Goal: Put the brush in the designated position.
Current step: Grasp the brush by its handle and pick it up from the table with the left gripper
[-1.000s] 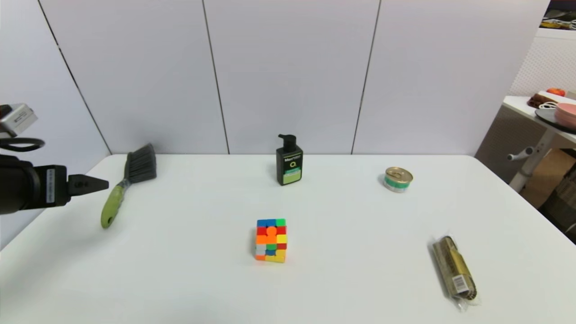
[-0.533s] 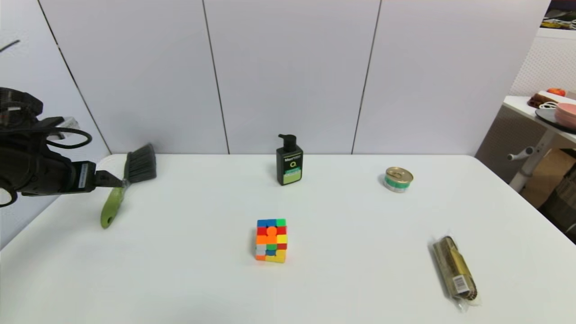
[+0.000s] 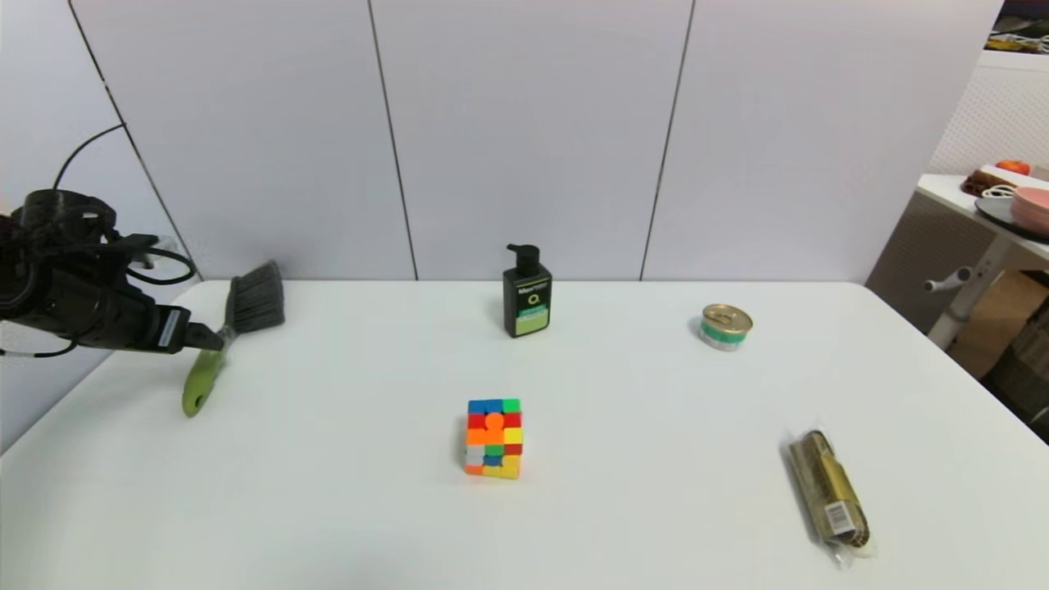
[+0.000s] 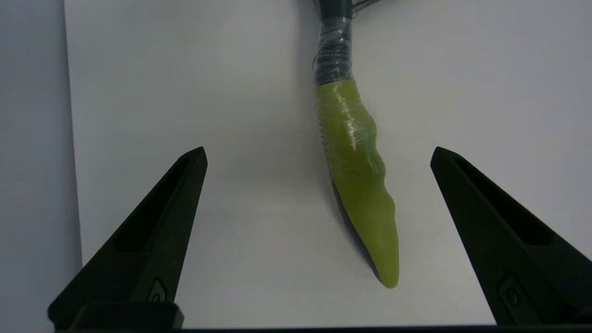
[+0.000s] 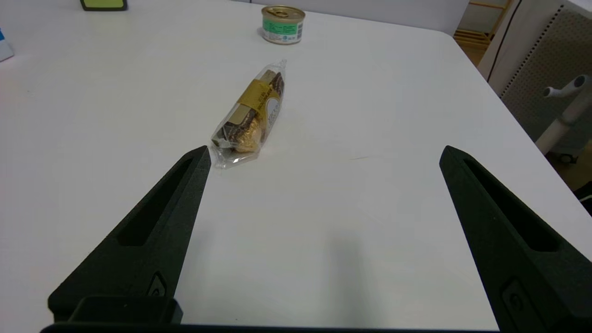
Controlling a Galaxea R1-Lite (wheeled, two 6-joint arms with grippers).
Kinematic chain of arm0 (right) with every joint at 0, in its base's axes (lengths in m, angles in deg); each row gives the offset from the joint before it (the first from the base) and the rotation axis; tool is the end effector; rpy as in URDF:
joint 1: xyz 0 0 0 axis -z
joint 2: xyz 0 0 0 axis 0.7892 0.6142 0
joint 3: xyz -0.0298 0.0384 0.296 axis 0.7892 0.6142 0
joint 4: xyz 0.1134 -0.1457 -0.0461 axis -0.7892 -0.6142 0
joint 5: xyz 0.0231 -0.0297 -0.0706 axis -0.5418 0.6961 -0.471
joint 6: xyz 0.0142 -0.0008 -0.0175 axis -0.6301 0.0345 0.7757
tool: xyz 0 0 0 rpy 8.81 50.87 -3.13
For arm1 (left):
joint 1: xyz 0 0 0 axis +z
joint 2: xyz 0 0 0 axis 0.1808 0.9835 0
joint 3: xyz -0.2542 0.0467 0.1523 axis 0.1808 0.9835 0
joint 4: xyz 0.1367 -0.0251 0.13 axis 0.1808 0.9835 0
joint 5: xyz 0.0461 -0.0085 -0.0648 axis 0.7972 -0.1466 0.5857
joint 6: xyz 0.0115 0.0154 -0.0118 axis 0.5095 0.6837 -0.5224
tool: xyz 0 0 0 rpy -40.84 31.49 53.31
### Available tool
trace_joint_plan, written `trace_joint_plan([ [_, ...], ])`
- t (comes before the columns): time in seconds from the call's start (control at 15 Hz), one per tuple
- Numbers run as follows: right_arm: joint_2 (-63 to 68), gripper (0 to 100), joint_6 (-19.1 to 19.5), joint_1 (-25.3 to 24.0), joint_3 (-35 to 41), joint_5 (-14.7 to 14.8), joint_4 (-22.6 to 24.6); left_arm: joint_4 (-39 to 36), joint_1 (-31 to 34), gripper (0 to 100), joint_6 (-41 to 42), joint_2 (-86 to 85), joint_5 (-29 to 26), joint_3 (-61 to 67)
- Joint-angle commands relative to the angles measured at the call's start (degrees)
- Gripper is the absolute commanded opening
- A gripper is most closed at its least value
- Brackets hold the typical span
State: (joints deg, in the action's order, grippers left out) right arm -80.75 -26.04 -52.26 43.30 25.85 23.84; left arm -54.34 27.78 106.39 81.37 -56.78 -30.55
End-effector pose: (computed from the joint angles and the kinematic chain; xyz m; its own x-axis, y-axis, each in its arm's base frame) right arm -0.0228 0.0010 0.0741 0.9988 0.0477 -0.0106 -0.0486 0.9917 -0.1192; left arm 0.3495 0.1064 0.1737 0.6370 0.0731 -0.7674 0.0281 0.9926 0.1178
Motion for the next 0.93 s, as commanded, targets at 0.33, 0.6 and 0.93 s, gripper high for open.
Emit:
trace_joint_plan([
  [0.33, 0.07, 100, 0.08, -0.02, 0.09, -0.05, -0.02, -5.0, -0.31, 100, 0.05, 7.12, 0.14, -4.67],
  [0.6, 0.07, 100, 0.08, -0.02, 0.09, -0.05, -0.02, -10.45, -0.31, 100, -0.21, 10.02, 0.14, -4.75],
  [0.93, 0.07, 100, 0.08, -0.02, 0.09, -0.05, -0.02, -13.62, -0.31, 100, -0.39, 11.43, 0.14, -4.4],
])
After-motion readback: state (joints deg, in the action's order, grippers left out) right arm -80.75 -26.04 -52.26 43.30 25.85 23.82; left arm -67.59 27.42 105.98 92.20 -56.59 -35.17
